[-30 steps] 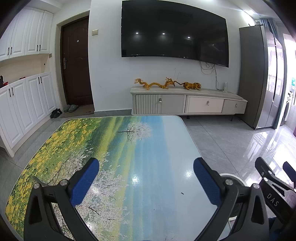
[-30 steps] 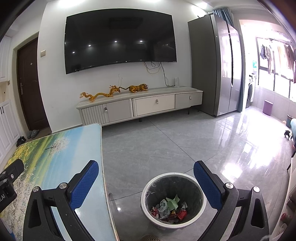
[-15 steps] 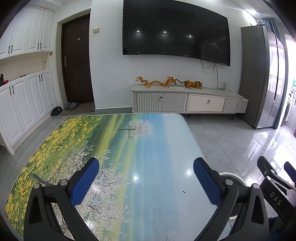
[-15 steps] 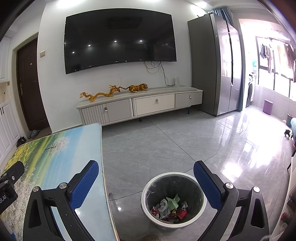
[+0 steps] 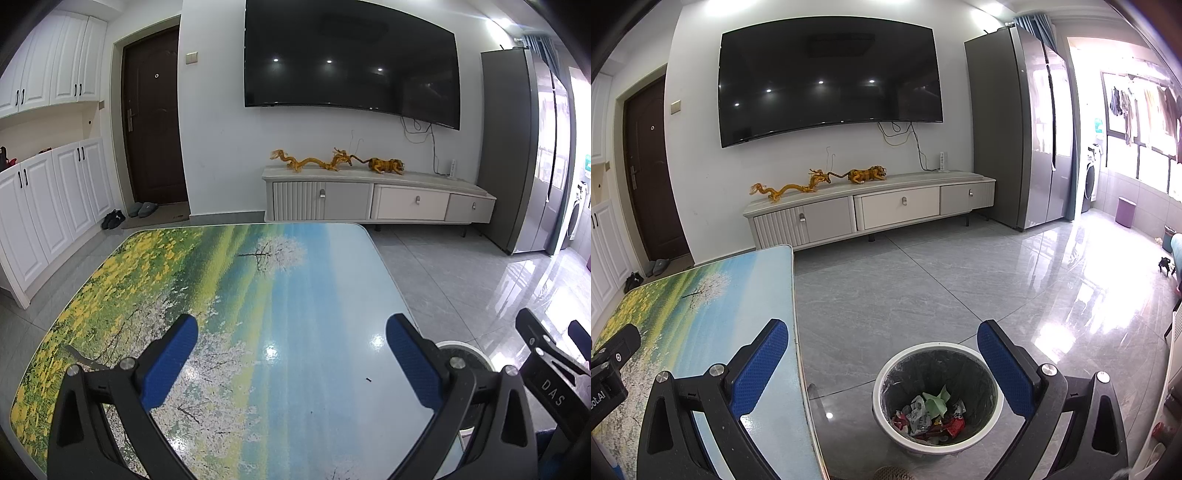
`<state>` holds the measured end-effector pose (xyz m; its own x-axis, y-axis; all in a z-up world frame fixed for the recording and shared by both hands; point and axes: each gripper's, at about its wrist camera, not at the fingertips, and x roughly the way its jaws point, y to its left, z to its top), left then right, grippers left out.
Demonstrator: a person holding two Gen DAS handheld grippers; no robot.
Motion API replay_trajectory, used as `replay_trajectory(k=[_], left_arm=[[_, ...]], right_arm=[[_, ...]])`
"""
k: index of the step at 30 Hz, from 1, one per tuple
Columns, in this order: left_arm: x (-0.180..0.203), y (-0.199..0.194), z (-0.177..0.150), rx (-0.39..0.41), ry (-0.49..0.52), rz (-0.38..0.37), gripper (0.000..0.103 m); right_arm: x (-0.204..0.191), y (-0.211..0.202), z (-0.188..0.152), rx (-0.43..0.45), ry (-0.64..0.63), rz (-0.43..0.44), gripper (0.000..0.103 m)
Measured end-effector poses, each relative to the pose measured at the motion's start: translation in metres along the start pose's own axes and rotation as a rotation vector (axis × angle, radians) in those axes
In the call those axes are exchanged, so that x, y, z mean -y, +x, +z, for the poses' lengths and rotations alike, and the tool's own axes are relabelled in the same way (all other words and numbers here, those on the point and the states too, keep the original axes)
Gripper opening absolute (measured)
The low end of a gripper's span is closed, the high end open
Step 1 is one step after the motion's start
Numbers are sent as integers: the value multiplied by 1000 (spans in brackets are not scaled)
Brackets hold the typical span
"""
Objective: Collect trash
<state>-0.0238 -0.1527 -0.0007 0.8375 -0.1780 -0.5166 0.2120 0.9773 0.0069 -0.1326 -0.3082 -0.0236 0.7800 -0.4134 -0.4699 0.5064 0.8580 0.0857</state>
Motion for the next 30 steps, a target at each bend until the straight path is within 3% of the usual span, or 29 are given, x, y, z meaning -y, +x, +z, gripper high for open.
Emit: replay_trajectory(k=[30], left_arm=[[-3,4,-2,-13,-8,0,102]], right_arm=[[0,0,-1,0,-1,-1,103]])
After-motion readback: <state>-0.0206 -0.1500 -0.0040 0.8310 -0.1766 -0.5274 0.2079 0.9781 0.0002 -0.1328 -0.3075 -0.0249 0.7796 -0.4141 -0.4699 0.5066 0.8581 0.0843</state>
